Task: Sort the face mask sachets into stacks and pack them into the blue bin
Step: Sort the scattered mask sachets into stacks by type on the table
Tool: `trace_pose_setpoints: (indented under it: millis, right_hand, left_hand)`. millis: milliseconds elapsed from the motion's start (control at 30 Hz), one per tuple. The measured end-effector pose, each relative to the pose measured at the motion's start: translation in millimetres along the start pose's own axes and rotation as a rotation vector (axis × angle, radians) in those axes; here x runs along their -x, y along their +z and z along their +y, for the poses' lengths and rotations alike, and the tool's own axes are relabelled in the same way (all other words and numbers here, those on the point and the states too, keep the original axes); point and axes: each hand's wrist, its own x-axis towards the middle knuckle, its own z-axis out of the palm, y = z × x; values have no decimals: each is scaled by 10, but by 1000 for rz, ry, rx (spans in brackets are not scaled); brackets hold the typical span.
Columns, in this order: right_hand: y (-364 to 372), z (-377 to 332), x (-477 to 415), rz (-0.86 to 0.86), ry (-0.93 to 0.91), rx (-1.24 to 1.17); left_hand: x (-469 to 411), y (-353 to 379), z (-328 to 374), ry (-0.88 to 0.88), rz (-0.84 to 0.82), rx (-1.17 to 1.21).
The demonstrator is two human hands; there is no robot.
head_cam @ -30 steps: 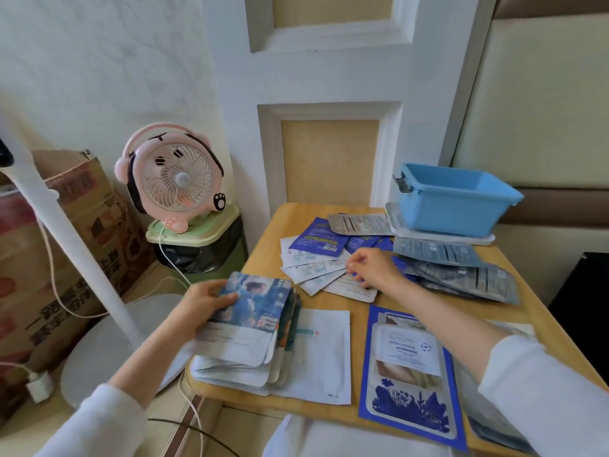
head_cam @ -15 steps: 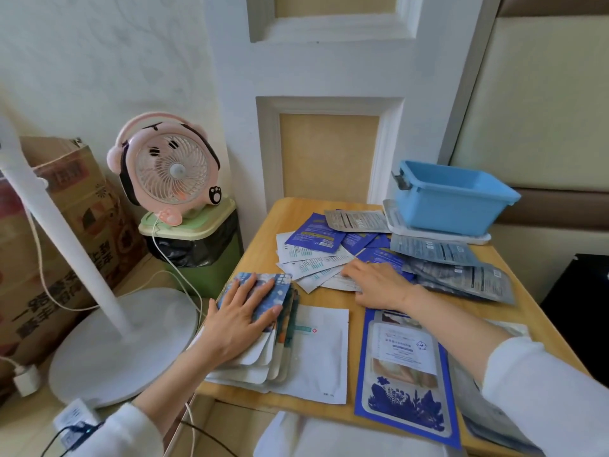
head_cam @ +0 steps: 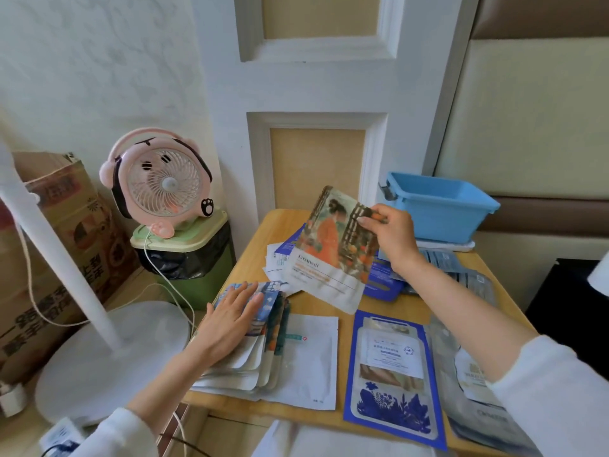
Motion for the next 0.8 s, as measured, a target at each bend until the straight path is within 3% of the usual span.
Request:
trace_pose_setpoints:
  millis: [67,167,267,333,433,633,800]
  right_hand:
    - [38,12,33,-29,111,-147]
    - [148,-16,113,-83,216,-300]
    - [357,-40,185,-141,293,-350]
    - [548,-19,237,-210,300,-243]
    - [830,30,341,-324,325,-111]
    - [1148,131,469,-538,436,-44]
    - [1157,221,489,-598,412,23]
  left_hand:
    - [14,-31,40,33,45,85]
    - [65,-169,201,39,124,484]
    - [60,-413,382,-43,-4,1017]
    - [51,-601,426,-101,-102,1153]
    - [73,-762,292,-156,-113,1015]
    - [136,-607,-10,-346,123,381]
    - [143,-437,-102,-317,170,57]
